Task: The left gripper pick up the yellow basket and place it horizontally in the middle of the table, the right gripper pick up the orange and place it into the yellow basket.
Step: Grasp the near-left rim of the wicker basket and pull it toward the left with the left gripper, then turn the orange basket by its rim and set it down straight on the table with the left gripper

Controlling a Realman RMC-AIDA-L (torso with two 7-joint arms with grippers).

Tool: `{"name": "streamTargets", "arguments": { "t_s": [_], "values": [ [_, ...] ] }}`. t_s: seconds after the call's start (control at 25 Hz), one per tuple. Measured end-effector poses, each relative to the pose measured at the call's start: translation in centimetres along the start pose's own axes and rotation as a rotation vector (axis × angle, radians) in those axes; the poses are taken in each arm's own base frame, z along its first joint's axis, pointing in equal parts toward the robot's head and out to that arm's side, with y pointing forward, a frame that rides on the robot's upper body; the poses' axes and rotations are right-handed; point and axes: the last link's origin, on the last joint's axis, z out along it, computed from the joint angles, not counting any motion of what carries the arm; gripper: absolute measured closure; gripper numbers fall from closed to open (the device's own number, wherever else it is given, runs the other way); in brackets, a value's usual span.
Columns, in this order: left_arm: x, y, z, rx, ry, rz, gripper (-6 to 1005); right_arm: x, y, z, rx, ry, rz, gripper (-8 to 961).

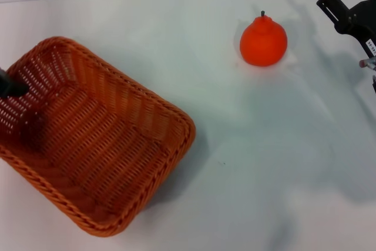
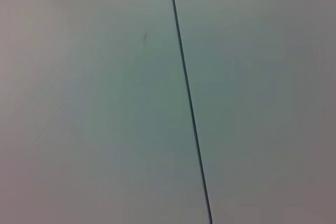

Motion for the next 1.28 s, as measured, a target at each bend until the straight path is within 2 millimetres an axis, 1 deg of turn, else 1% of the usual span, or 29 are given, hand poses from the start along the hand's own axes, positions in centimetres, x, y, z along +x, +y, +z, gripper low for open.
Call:
{"name": "streamTargets", "arguments": {
  "t_s": [0.4,0.52,0.8,1.08,1.28],
  "values": [
    [0.5,0.2,-0.8,-0.117,-0.059,-0.205,752,0.1,-0.2,0.3,0.008,0.005,0.0,23],
    [0.7,0.3,-1.2,-0.164,-0.047,-0.284,796,0.1,-0.3,0.4,0.014,0.005,-0.001,23],
    [1.3,0.2,-1.3,-0.259,-0.035,-0.398,834,0.0,-0.6,0.5,0.037,-0.002,-0.004,23],
    [1.9,0.1,-1.1,-0.346,0.095,-0.502,836,-0.2,-1.0,0.6,0.062,-0.014,-0.008,23],
    [1.2,-0.1,-0.8,-0.376,0.152,-0.579,837,-0.2,-1.2,0.7,0.077,-0.017,-0.01,23]
  ]
}}
